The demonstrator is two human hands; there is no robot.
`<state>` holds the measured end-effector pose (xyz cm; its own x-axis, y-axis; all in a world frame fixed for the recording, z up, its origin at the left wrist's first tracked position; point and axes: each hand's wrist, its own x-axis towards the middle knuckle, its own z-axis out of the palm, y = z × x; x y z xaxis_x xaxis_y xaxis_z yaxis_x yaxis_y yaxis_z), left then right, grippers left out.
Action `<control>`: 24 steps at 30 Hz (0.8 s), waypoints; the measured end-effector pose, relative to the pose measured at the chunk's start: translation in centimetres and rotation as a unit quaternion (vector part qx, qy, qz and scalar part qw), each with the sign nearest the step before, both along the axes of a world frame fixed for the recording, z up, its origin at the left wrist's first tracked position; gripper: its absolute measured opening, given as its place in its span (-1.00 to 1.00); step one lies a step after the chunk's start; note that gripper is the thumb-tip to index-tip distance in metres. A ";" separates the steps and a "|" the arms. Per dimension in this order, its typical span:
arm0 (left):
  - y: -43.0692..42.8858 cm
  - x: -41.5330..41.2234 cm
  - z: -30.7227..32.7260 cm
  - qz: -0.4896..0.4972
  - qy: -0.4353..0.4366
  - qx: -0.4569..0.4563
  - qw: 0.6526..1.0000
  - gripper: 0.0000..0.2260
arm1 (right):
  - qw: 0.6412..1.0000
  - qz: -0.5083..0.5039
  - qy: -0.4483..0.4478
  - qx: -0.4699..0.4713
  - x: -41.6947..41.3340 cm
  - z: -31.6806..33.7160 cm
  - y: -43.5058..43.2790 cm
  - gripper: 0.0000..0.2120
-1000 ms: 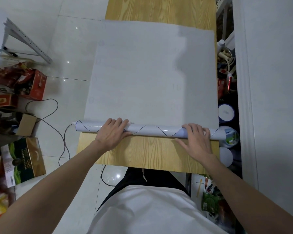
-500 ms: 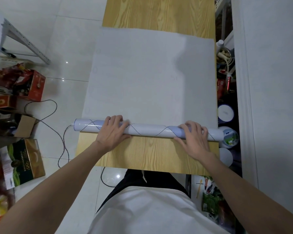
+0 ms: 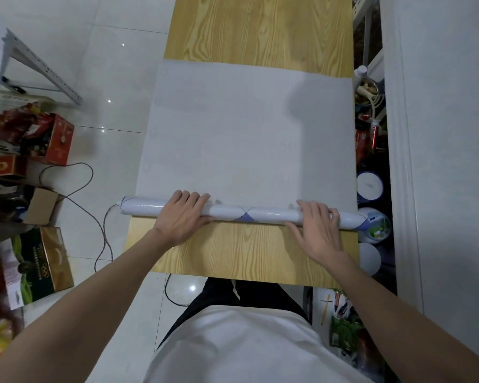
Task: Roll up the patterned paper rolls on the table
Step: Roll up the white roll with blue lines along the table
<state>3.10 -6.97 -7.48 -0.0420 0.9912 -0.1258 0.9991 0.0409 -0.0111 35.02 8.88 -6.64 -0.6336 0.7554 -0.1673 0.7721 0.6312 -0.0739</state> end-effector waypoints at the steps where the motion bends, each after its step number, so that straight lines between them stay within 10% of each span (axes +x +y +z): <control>1: 0.0 -0.1 0.1 -0.014 -0.008 -0.002 1.000 -0.56 | 1.000 -0.011 0.014 0.000 0.1 0.0 -0.1 -0.56; 24: -0.3 0.5 0.1 -0.007 -0.035 -0.028 0.999 -0.43 | 1.000 -0.006 0.018 -0.012 0.7 -0.5 0.2 -0.55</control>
<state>3.58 -7.30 -7.36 -0.0167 0.9831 -0.1822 0.9980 0.0276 0.0576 35.71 9.08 -7.10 -0.6305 0.7589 -0.1632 0.7761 0.6197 -0.1168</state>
